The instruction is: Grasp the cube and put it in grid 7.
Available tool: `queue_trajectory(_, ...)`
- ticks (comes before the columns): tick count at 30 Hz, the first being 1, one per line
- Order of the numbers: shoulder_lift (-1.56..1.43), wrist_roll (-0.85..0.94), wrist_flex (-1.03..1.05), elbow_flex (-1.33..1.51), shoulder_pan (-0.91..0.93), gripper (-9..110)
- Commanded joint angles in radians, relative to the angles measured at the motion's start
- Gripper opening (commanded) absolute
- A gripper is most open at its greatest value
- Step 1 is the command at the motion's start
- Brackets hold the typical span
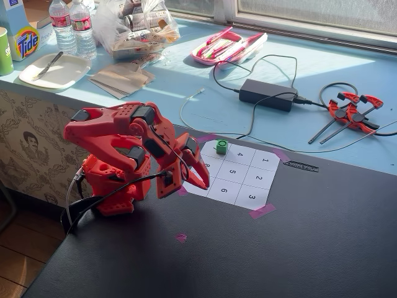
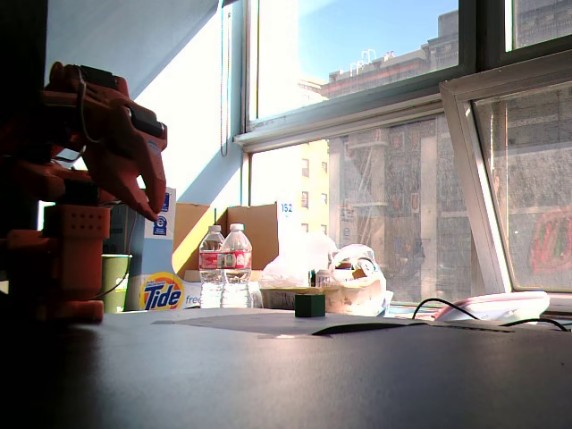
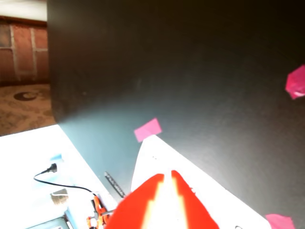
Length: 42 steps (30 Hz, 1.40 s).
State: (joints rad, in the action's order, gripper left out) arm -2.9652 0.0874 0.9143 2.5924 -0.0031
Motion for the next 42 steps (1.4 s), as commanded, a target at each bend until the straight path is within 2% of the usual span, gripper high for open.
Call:
queue_trajectory(1,-0.052,0.002,-0.063,0.103,0.000,0)
queue_trajectory(21,-0.209,0.006,-0.249,0.489,-0.031,0)
queue_trajectory(32,-0.337,0.020,-0.135,0.537,-0.074,0)
queue_trajectory(42,-0.337,0.025,-0.137,0.538,-0.077,0)
